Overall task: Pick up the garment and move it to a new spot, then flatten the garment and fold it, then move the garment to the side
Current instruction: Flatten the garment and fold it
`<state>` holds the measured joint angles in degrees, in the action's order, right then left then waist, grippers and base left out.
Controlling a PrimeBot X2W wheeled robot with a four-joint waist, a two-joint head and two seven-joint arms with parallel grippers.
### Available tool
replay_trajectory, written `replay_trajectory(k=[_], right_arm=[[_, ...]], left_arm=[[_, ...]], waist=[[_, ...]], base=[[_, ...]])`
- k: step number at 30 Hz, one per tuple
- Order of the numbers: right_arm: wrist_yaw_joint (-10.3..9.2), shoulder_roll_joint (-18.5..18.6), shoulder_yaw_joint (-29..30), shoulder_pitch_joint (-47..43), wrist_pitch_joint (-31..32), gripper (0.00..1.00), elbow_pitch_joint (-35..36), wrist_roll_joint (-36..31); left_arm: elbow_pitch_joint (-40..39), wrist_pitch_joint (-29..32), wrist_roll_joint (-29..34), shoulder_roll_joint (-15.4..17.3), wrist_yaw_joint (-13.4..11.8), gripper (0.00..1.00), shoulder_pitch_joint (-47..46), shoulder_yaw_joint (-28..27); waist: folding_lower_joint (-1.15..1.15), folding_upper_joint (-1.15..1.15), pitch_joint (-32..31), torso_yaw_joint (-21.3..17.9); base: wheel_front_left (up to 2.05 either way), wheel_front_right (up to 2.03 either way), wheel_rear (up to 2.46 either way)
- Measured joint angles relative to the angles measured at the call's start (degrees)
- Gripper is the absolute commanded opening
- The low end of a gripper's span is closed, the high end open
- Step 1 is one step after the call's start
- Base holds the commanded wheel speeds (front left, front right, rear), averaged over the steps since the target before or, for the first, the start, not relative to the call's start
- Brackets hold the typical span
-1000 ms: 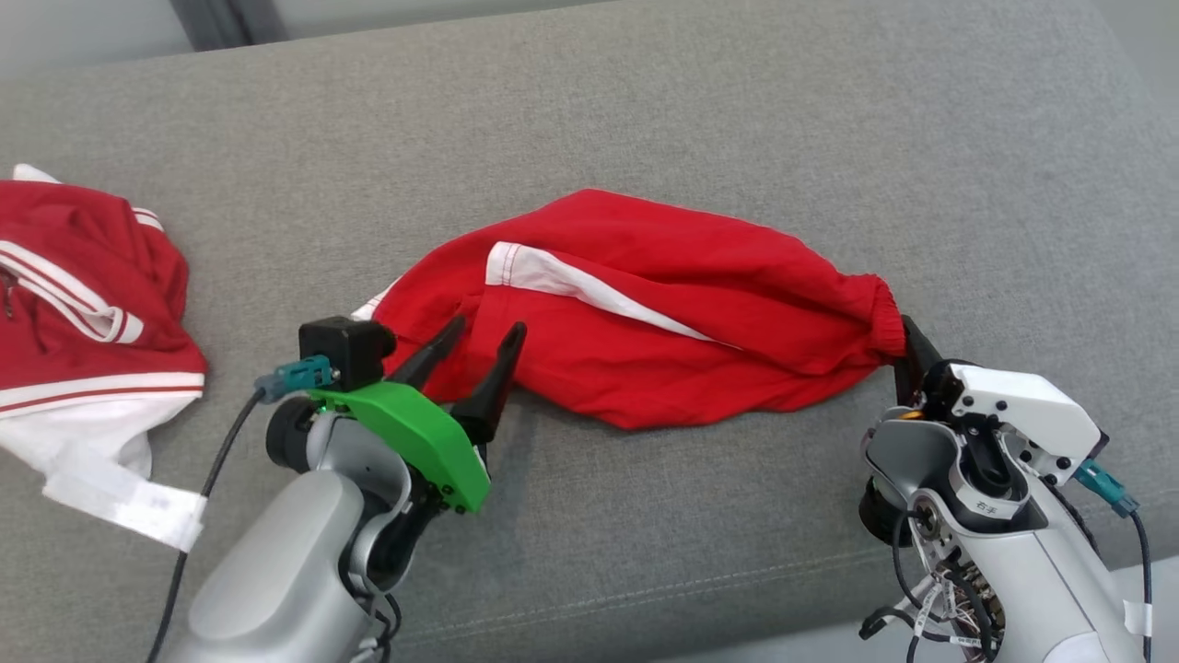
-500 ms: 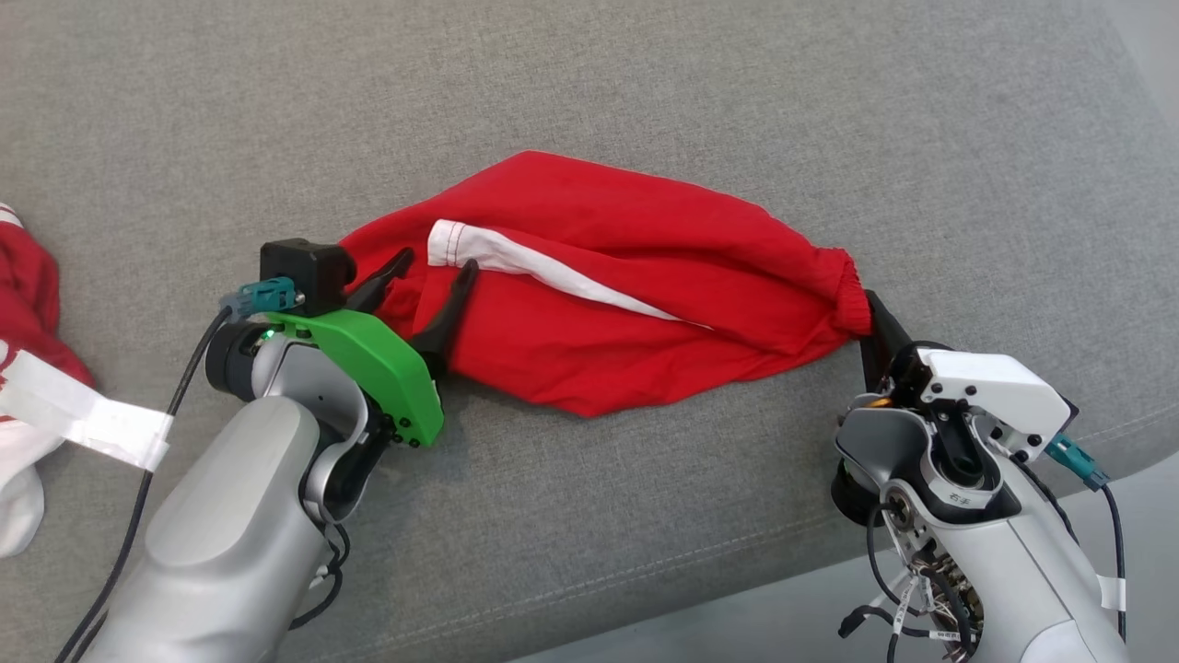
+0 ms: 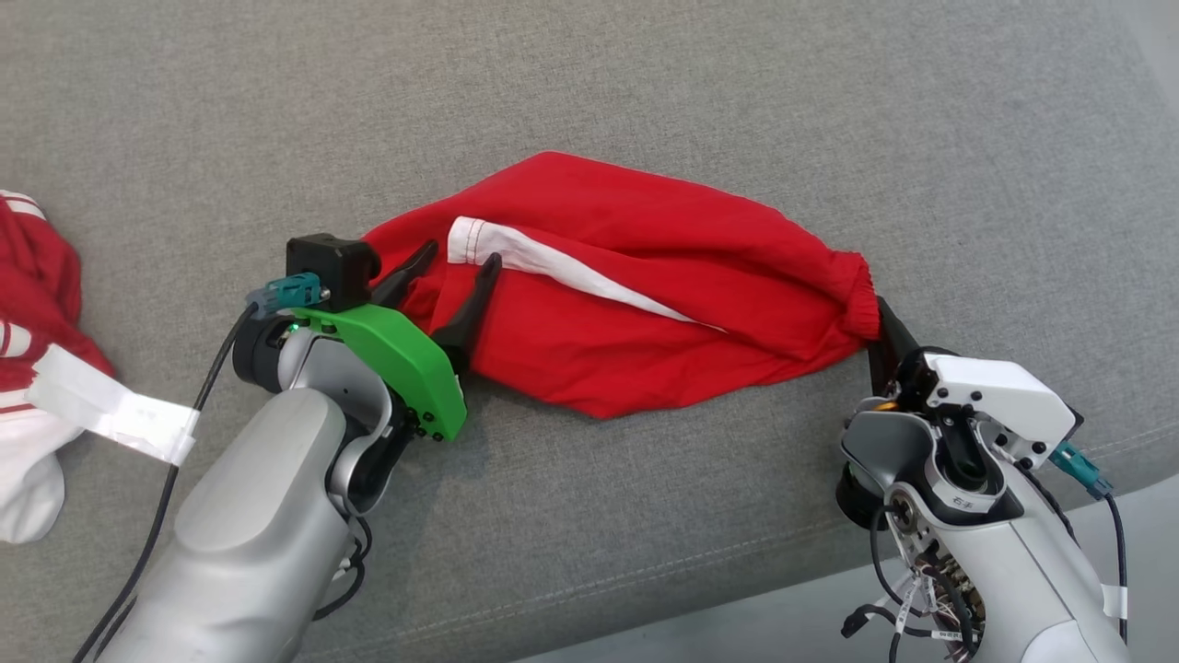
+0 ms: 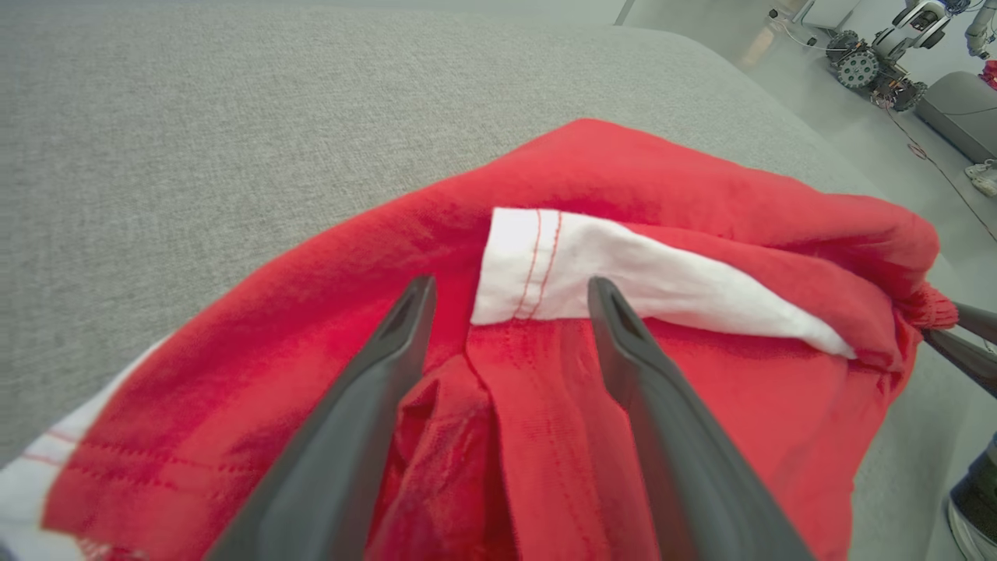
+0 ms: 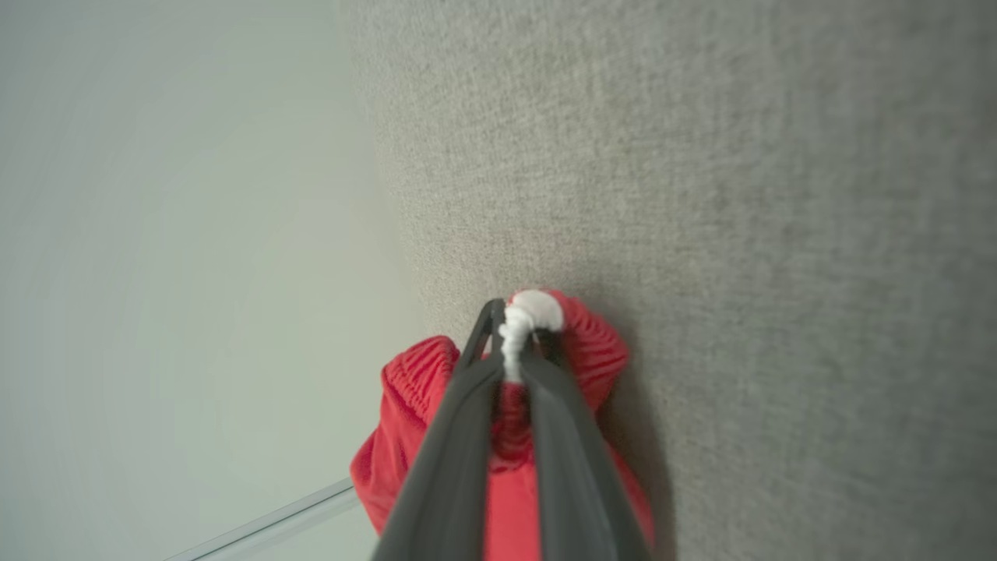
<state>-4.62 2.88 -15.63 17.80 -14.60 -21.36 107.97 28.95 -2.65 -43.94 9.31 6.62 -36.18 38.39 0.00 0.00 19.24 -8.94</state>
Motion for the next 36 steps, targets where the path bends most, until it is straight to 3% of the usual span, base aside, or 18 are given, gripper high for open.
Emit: replay_trajectory(k=[12, 30, 31, 32, 33, 35, 36], right_arm=[[0.01, 0.1, -1.0, 0.0, 0.0, 0.00, -1.0, 0.9], [0.58, 0.0, -2.6, 0.0, 0.0, 0.00, -1.9, 1.7], [0.58, 0.0, -2.6, 0.0, 0.0, 0.00, -1.9, 1.8], [0.59, 0.0, -2.6, 0.0, 0.0, 0.00, -2.0, 1.9], [0.77, 0.0, -2.6, 0.0, 0.0, 0.00, -2.1, 1.9], [1.08, 0.0, -2.6, 0.0, 0.0, 0.00, -2.2, 1.9], [1.08, 0.0, -2.7, 0.0, 0.0, 0.00, -2.2, 1.9]], left_arm=[[1.1, -2.3, -0.7, -1.5, 0.3, 1.00, -0.1, 1.0], [5.2, -4.7, -1.2, -1.5, 0.5, 1.00, -1.0, 2.0], [5.4, -4.7, -1.2, -1.5, 0.5, 0.78, -1.2, 2.1], [5.5, -4.7, -1.3, -1.5, 0.5, 0.47, -1.3, 2.3], [5.5, -4.8, -1.3, -1.5, 0.5, 0.37, -1.3, 2.5], [5.4, -5.2, -1.5, -1.6, 0.5, 0.00, -1.4, 3.1], [5.4, -5.2, -1.5, -1.6, 0.5, 0.00, -1.4, 3.4]], waist=[[0.00, 0.00, -1.5, 1.1], [0.00, 0.00, -1.8, -0.3], [0.00, 0.00, -1.8, -0.4], [0.00, 0.00, -1.8, -0.4], [0.00, 0.00, -1.9, -0.5], [0.00, 0.00, -1.9, -0.6], [0.00, 0.00, -1.9, -0.7]], base=[[0.00, 0.00, 0.00], [0.00, 0.00, 0.00], [0.00, 0.00, 0.00], [0.00, 0.00, 0.00], [0.00, 0.00, 0.00], [0.00, 0.00, 0.00], [0.00, 0.00, 0.00]])
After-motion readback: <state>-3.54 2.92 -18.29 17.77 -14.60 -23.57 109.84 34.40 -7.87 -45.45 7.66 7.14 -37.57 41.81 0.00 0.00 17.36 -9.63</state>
